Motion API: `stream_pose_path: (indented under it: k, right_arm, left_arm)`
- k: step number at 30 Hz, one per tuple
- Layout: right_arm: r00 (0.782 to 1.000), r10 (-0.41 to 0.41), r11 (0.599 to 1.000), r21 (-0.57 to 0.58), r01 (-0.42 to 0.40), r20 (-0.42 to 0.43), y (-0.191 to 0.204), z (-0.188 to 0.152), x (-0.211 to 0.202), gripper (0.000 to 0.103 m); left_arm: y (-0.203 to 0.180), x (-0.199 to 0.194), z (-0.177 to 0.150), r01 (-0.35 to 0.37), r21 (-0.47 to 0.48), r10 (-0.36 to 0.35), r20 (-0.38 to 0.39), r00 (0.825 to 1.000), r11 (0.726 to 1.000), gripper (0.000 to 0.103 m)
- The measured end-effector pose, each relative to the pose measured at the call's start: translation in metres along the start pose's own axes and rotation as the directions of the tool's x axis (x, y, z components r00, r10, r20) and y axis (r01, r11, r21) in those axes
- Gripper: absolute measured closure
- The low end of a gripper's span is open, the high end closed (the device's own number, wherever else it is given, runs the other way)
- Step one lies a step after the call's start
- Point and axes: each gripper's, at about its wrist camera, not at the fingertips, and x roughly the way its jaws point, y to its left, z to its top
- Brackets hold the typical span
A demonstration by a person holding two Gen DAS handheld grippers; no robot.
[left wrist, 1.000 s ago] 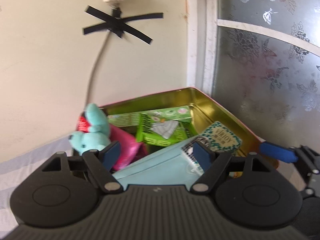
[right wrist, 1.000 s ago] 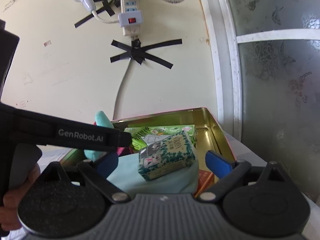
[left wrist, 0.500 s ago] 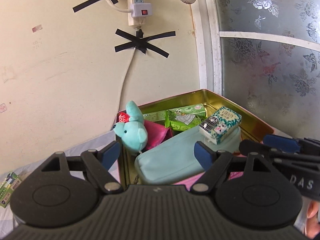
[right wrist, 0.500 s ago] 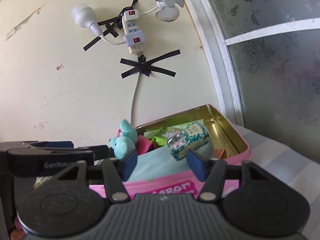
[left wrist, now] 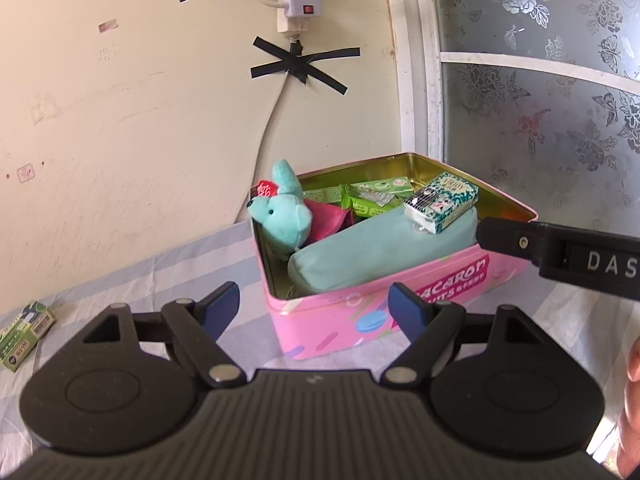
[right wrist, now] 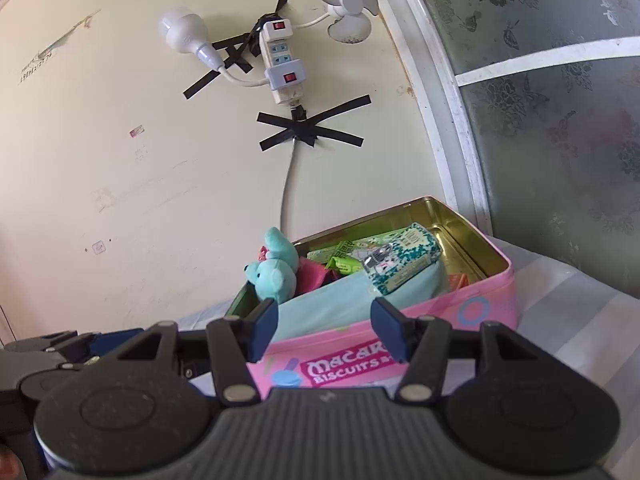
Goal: Organize objects
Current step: 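Withdraw both grippers from the tin toward the green medicine box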
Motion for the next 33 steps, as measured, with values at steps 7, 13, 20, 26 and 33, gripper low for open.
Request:
stream_pose_path:
  k: [7,13,20,26,33]
  right_arm:
    - [1.000,-0.001,1.000,-0.026,0.001,0.007,0.018,-0.003,-0.005,0.049]
    - [1.000,-0.004,0.999,-0.043,0.004,0.004,0.030,-0.004,-0.005,0.049]
    - [1.000,-0.005,0.998,-0.069,0.004,-0.007,0.045,-0.005,-0.002,0.049]
    - [1.000,-0.011,0.996,-0.088,0.010,-0.013,0.058,-0.008,0.004,0.041]
    - [1.000,-0.021,0.997,-0.073,0.020,-0.017,0.063,-0.007,0.009,0.040]
  left_arm:
    - [0.014,-0.006,-0.009,-0.001,-0.020,0.001,-0.009,1.000,1.000,0.019]
    - [0.025,-0.008,-0.016,-0.012,-0.038,0.011,-0.016,1.000,0.999,0.016]
    - [0.042,-0.009,-0.024,-0.030,-0.062,0.029,-0.024,0.999,0.998,0.015]
    - [0.059,-0.007,-0.032,-0.044,-0.085,0.040,-0.045,0.998,0.995,0.014]
    - [0.075,-0.007,-0.037,-0.044,-0.099,0.040,-0.042,0.998,0.994,0.010]
